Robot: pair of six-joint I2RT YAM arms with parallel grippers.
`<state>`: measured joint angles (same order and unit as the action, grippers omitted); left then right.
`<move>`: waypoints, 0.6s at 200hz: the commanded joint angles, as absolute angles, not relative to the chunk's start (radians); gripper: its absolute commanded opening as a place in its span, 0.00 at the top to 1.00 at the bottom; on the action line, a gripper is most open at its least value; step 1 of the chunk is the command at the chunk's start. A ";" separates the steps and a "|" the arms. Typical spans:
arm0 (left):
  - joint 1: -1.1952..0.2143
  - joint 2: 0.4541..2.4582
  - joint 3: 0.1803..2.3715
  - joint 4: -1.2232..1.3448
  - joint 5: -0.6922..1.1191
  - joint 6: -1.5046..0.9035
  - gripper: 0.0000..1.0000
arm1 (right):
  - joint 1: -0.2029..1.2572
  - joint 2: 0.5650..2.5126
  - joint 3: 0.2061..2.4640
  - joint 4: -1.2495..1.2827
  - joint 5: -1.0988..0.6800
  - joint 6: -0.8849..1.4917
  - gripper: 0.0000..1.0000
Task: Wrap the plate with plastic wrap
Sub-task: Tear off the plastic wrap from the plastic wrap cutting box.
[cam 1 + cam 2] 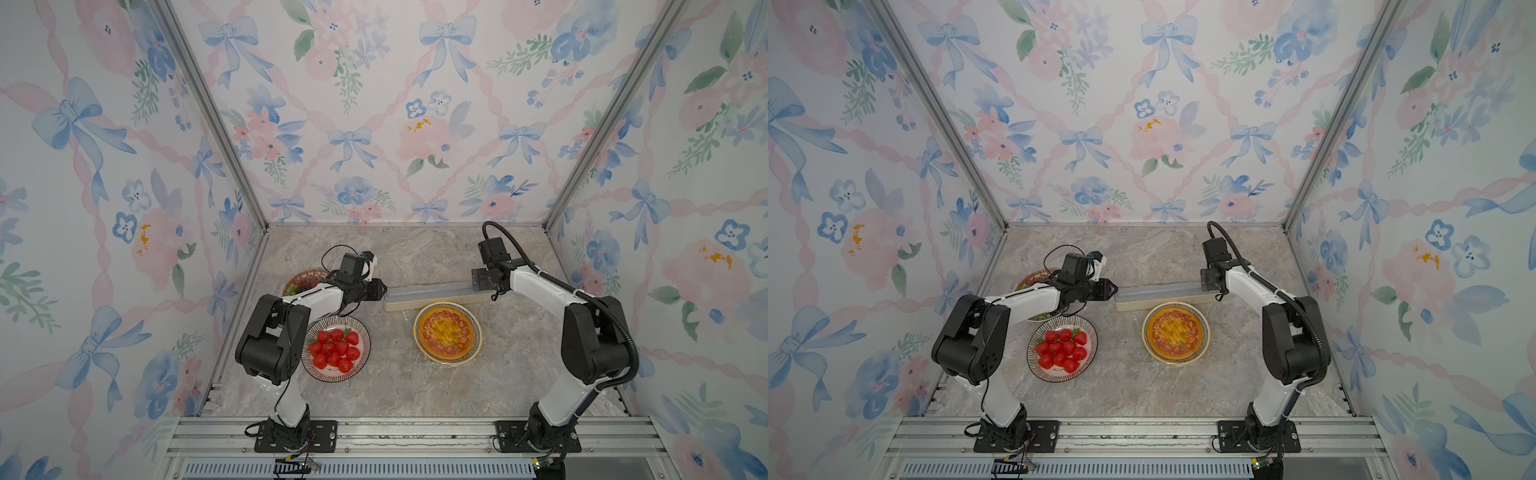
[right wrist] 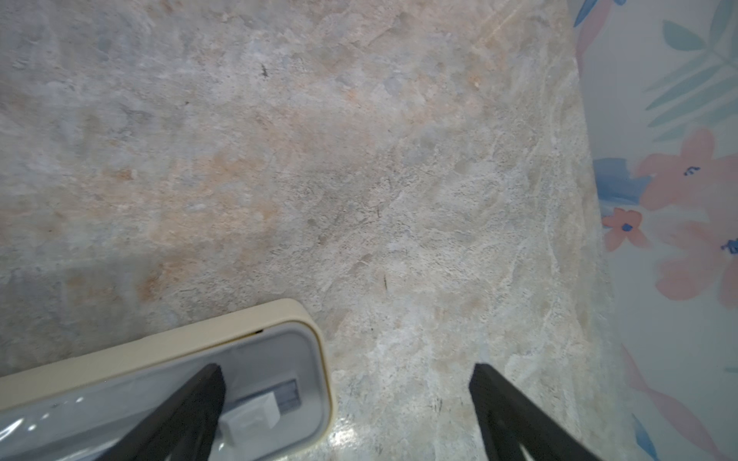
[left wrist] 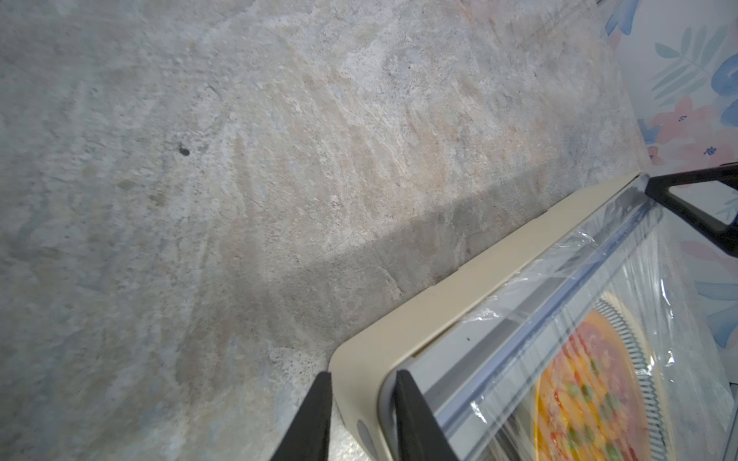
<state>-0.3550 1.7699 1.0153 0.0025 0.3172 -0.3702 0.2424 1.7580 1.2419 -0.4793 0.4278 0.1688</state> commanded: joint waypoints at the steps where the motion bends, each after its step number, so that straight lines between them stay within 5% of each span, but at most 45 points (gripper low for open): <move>1: -0.354 1.794 0.989 -0.135 0.241 -0.362 0.71 | 0.203 1.731 1.227 -0.541 0.451 0.144 0.02; 27: -0.353 1.785 1.019 -0.138 0.266 -0.364 0.67 | 0.183 1.696 1.244 -0.548 0.395 0.155 0.03; 81: -0.331 1.651 1.115 -0.158 0.293 -0.391 0.36 | 0.057 1.485 1.141 -0.500 -0.042 0.303 0.03; 120: -0.363 1.512 0.953 -0.160 0.388 -0.486 0.31 | 0.028 1.379 0.963 -0.431 -0.301 0.410 0.03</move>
